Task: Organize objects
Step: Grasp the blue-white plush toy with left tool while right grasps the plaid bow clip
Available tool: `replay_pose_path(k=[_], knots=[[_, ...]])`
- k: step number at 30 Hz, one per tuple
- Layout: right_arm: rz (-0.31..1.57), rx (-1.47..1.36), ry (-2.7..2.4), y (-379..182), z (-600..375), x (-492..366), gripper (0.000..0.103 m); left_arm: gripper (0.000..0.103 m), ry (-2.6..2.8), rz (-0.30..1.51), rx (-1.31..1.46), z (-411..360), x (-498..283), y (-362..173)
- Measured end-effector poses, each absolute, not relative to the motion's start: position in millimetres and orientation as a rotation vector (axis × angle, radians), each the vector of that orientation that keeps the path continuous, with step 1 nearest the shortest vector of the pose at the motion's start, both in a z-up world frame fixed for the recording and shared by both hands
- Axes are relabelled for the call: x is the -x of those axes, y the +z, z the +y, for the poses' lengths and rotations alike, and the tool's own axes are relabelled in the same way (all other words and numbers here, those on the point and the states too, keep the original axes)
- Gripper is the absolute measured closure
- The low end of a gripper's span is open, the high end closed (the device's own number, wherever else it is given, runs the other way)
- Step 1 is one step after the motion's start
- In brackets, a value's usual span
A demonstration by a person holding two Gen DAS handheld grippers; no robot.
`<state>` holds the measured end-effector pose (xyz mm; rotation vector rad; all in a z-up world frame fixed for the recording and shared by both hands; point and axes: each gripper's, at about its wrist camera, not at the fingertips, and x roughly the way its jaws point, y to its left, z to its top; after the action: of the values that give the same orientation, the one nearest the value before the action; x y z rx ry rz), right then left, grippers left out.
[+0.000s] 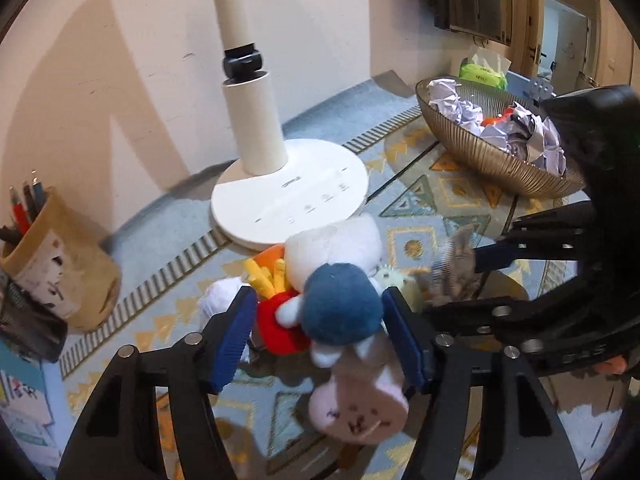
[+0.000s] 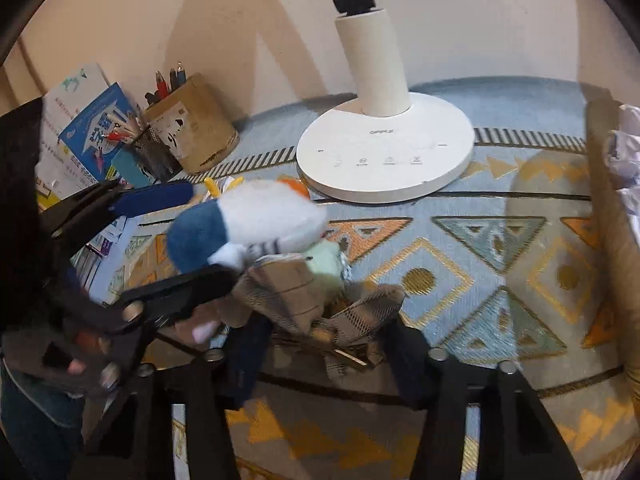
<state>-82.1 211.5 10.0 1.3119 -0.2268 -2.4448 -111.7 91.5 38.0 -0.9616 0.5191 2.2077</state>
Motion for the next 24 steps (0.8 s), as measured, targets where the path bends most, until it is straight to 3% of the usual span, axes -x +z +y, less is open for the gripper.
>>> replay_pose_path(k=[2, 5, 11, 18, 21, 24], knots=[[-0.243, -1.303, -2.459, 16, 222, 74, 0.055, 0.060, 2.190, 0.508, 0.941, 95, 108, 37], [-0.283, -1.281, -2.458, 24, 237, 57, 0.055, 0.069, 2.190, 0.495, 0.922, 101, 103, 36], [-0.353, -1.242, -2.468, 32, 262, 18, 0.055, 0.070, 2.217, 0.339, 0.860, 86, 74, 58], [-0.516, -1.291, -2.455, 30, 288, -21, 0.055, 0.070, 2.305, 0.219, 0.847, 49, -11, 76], [-0.722, -1.441, -2.330, 14, 300, -26, 0.053, 0.070, 2.240, 0.124, 0.880, 37, -40, 60], [-1.097, -1.494, -1.994, -16, 310, -27, 0.051, 0.068, 2.263, 0.150, 0.934, 39, -54, 37]])
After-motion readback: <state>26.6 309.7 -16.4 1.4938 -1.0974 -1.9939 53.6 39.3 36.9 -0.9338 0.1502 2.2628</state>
